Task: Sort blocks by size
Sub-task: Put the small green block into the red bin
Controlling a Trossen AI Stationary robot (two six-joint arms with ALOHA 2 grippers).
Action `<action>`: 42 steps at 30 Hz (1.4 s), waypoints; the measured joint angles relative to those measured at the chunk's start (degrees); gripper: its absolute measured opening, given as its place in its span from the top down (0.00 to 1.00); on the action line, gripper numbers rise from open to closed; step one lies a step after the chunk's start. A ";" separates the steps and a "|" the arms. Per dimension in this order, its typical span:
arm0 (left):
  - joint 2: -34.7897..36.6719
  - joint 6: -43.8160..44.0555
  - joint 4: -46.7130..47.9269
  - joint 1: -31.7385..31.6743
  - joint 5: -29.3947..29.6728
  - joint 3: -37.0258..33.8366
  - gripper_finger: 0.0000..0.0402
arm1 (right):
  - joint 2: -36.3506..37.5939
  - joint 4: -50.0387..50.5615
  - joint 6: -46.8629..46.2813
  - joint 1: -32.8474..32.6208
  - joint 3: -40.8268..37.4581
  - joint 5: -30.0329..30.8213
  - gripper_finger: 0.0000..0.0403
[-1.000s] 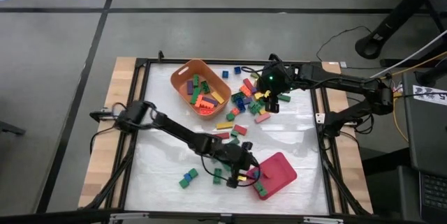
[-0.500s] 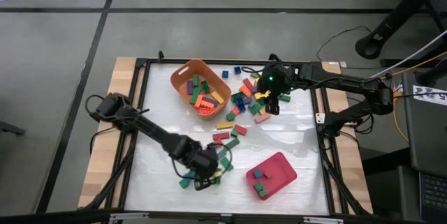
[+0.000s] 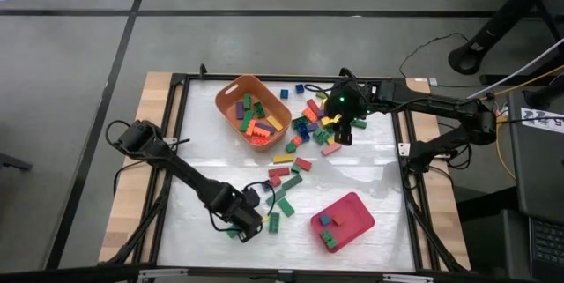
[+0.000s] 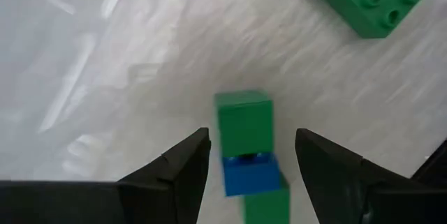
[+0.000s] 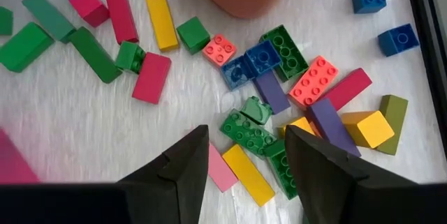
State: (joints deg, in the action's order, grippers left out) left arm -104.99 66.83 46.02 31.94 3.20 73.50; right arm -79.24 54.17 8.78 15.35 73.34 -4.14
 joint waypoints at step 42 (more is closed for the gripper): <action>-0.09 -13.32 -26.60 -2.32 4.37 -7.31 0.72 | -0.01 -1.19 -1.49 0.02 -0.02 -3.45 0.53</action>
State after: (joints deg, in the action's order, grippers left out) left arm -105.08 53.51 19.41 29.62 7.57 66.19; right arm -79.25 52.99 7.29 15.38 73.32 -7.60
